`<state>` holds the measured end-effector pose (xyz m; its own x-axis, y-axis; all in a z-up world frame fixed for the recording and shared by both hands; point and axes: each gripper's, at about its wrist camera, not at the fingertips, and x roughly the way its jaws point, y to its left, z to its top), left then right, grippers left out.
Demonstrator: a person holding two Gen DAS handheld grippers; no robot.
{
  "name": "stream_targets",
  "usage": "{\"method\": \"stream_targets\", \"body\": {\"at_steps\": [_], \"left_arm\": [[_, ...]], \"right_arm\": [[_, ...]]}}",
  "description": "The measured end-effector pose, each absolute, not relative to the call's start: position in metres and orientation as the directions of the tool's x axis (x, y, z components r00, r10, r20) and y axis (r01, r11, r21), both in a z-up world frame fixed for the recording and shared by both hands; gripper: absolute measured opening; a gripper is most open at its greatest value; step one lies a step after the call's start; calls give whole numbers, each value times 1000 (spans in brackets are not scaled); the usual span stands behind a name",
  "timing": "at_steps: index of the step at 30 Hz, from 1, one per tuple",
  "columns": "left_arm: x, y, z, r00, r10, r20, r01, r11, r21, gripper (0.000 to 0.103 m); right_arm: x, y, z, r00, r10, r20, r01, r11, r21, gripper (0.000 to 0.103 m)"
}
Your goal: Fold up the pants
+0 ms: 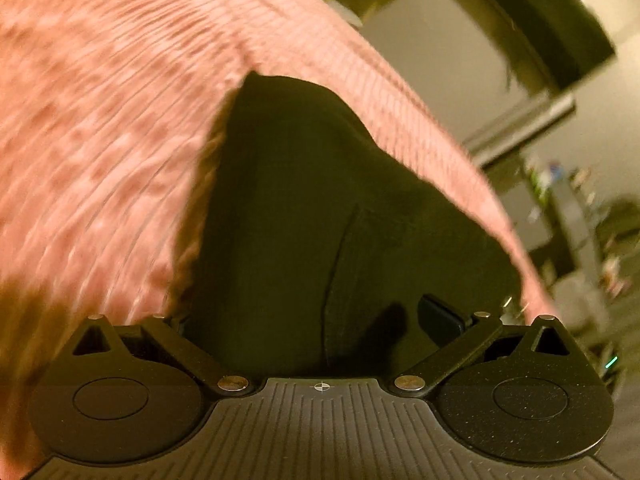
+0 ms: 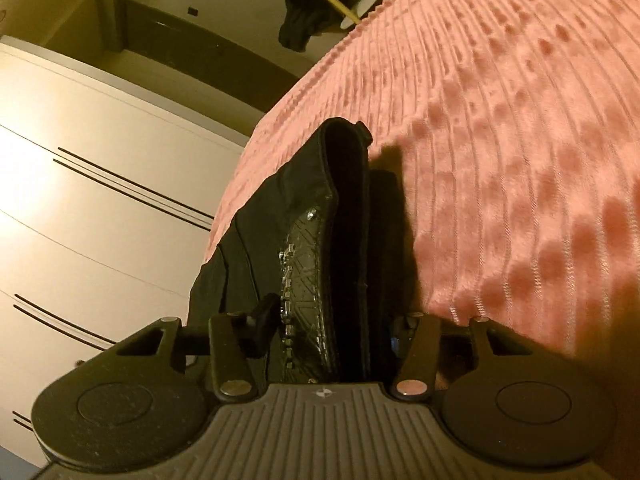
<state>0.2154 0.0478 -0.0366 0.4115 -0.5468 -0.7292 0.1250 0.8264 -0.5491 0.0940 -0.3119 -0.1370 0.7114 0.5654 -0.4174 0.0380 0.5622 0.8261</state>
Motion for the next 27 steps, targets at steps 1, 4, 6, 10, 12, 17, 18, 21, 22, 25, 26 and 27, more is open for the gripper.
{"method": "stream_targets", "body": {"at_steps": [1, 4, 6, 10, 12, 17, 18, 21, 22, 25, 26, 27], "left_arm": [[214, 42, -35, 410, -529, -743, 154, 843, -516, 103], [204, 35, -29, 444, -506, -739, 190, 859, -475, 96], [200, 41, -27, 466, -504, -727, 167, 857, -487, 87], [197, 55, -26, 484, -537, -691, 123, 823, -554, 73], [199, 57, -24, 482, -554, -679, 134, 812, -568, 70], [194, 66, -12, 497, -592, -635, 137, 776, -616, 69], [192, 66, -8, 503, -593, -629, 140, 774, -617, 69], [184, 64, 2, 524, -583, -620, 149, 780, -608, 69], [183, 66, 5, 533, -582, -614, 150, 779, -609, 69], [184, 71, 19, 558, -581, -592, 148, 772, -618, 69], [184, 72, 24, 566, -580, -585, 149, 771, -620, 69], [186, 74, 29, 577, -578, -577, 149, 769, -622, 69]], "right_arm": [[94, -310, -137, 716, 558, -420, 39, 568, 822, 45], [91, -302, -129, 733, 529, -428, 23, 610, 792, 37], [89, -294, -118, 743, 508, -435, 6, 645, 764, 34], [82, -276, -96, 766, 478, -431, -34, 699, 715, 32], [74, -268, -85, 778, 463, -424, -52, 720, 692, 31], [70, -258, -67, 793, 452, -409, -75, 737, 671, 30], [70, -256, -63, 794, 453, -406, -82, 741, 666, 30], [70, -253, -50, 795, 458, -397, -103, 747, 657, 30], [70, -252, -46, 797, 458, -394, -109, 750, 652, 30], [77, -247, -27, 804, 458, -378, -134, 760, 636, 30], [86, -246, -20, 810, 458, -366, -149, 765, 626, 30], [92, -245, -13, 816, 457, -353, -163, 769, 618, 30]]}}
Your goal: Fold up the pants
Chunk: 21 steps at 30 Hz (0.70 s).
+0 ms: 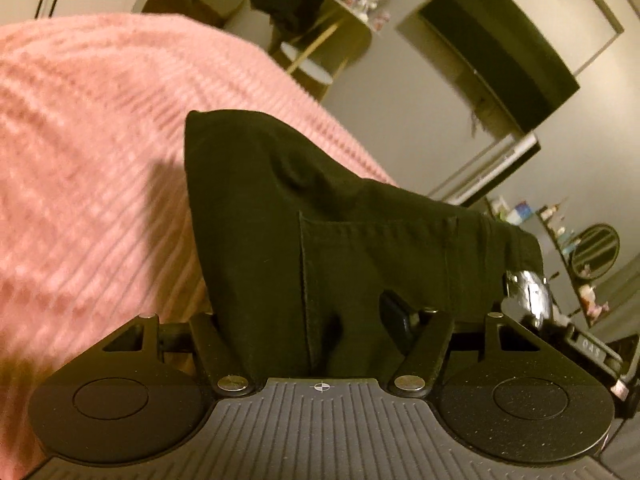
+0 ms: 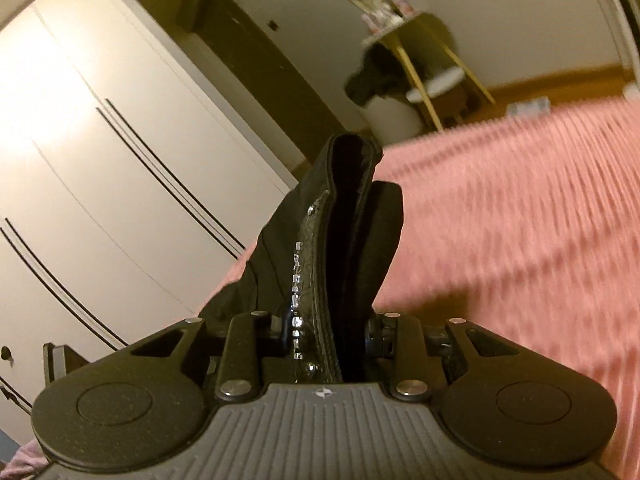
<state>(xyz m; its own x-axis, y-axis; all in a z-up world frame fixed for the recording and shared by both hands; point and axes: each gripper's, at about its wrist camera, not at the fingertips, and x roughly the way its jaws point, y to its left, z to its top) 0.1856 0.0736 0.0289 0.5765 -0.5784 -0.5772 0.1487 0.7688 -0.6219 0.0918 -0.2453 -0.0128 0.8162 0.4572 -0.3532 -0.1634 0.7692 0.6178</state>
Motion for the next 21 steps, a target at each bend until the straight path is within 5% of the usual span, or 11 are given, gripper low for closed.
{"method": "stream_targets", "body": {"at_steps": [3, 6, 9, 12, 17, 21], "left_arm": [[192, 75, 46, 645, -543, -537, 150, 780, -608, 69], [200, 77, 53, 696, -439, -568, 65, 826, -559, 89], [197, 79, 49, 697, -335, -634, 0, 884, -467, 92], [182, 79, 40, 700, -291, -653, -2, 913, -409, 92], [153, 58, 21, 690, -307, -656, 21, 914, -405, 96], [140, 37, -1, 657, -260, -708, 69, 955, -287, 96]], "right_arm": [[110, -245, 4, 830, 460, -314, -189, 762, 619, 32], [125, -246, 3, 866, 347, -360, -73, 800, 595, 67], [118, -251, -10, 879, 262, -399, 7, 829, 559, 71], [99, -251, -30, 863, 272, -426, 15, 828, 560, 68], [86, -229, -55, 825, 301, -479, -4, 850, 527, 33], [83, -203, -57, 816, 252, -520, -43, 924, 379, 28]]}}
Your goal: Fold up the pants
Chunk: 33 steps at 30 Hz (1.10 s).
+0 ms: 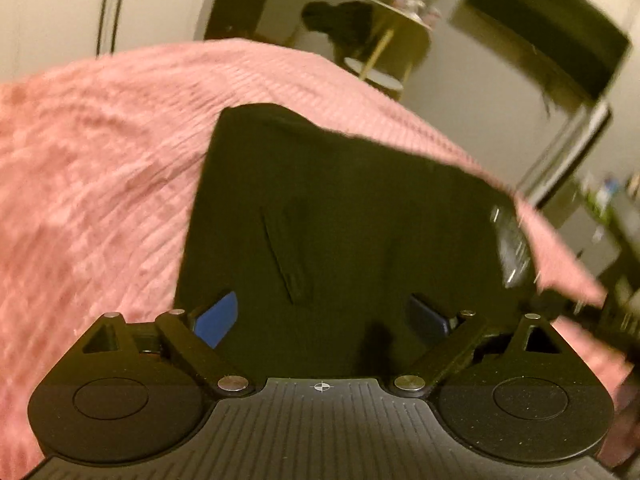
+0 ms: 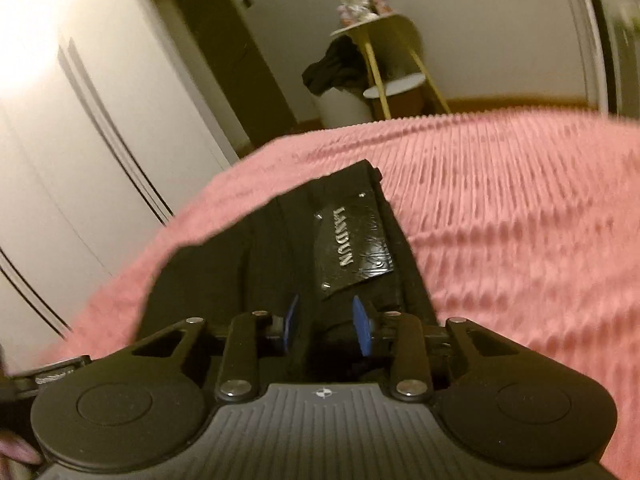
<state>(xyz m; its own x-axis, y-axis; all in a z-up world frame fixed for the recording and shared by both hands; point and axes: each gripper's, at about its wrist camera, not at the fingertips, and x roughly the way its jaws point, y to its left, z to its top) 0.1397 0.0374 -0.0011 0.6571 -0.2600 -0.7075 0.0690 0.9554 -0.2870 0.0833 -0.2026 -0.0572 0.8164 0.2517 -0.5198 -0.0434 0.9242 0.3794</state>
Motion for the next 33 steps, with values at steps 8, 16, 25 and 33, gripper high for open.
{"method": "stream_targets", "body": {"at_steps": [8, 16, 25, 33], "left_arm": [[127, 9, 0, 657, -171, -734, 139, 985, -104, 96], [143, 24, 32, 751, -144, -644, 84, 989, -123, 96], [235, 2, 29, 742, -64, -668, 96, 995, 11, 97], [261, -13, -1, 693, -18, -720, 109, 991, 80, 101]], "right_arm": [[80, -192, -67, 779, 184, -599, -43, 970, 241, 19], [104, -177, -23, 829, 112, -548, -40, 989, 142, 22], [200, -147, -27, 810, -24, -586, 6, 999, -33, 22], [230, -174, -74, 726, -33, -687, 46, 999, 1, 54]]}}
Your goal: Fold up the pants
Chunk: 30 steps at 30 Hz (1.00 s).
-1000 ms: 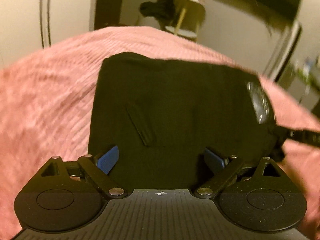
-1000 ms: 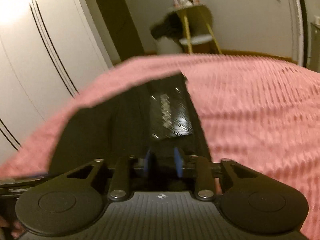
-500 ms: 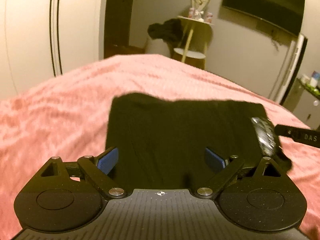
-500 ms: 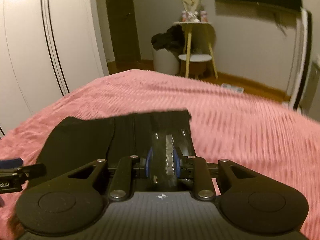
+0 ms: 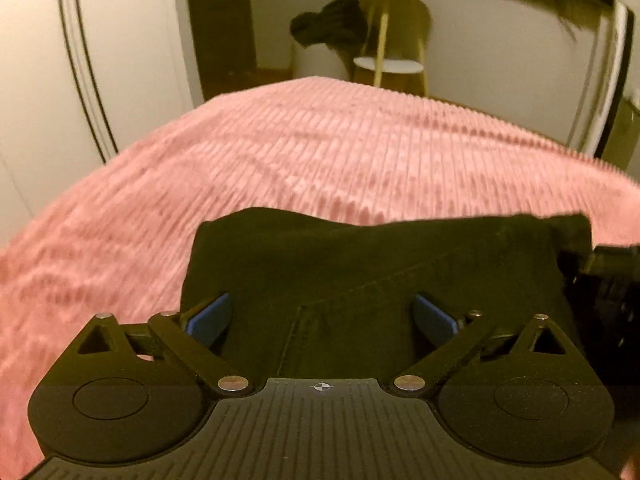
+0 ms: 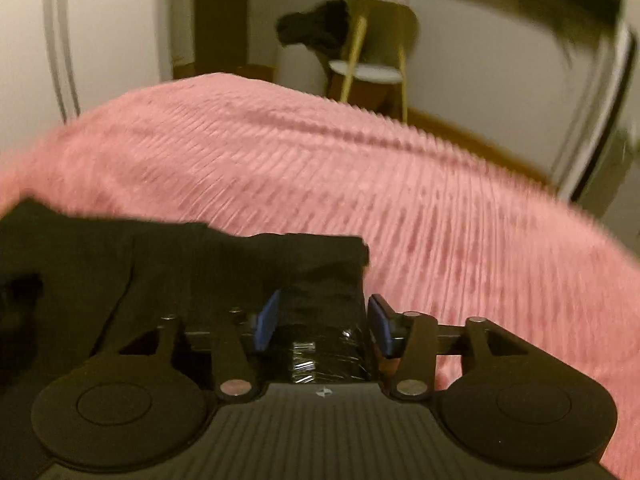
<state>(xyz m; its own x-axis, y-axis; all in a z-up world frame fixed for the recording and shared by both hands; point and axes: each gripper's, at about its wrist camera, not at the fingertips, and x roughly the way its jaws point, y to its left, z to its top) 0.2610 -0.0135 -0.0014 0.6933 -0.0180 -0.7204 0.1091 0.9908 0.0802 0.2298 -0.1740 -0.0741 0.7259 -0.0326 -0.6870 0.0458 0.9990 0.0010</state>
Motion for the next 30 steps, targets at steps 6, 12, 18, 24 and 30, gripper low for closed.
{"method": "stream_targets", "body": {"at_steps": [6, 12, 18, 24, 30], "left_arm": [[236, -4, 12, 653, -73, -754, 92, 996, -16, 100], [199, -8, 23, 639, -82, -765, 69, 996, -49, 100], [166, -10, 32, 641, -83, -763, 60, 997, -58, 100], [148, -6, 35, 634, -59, -771, 47, 998, -38, 100], [135, -2, 34, 617, -79, -783, 30, 997, -77, 101]], "right_arm": [[170, -175, -48, 789, -17, -614, 32, 999, 13, 60], [73, -158, -44, 856, -31, -515, -13, 997, -82, 46], [50, -152, -52, 858, -10, -514, -57, 992, -115, 24], [58, -149, -63, 842, -14, -539, -71, 988, -136, 23], [65, -151, -75, 828, 4, -561, -96, 986, -134, 23]]}}
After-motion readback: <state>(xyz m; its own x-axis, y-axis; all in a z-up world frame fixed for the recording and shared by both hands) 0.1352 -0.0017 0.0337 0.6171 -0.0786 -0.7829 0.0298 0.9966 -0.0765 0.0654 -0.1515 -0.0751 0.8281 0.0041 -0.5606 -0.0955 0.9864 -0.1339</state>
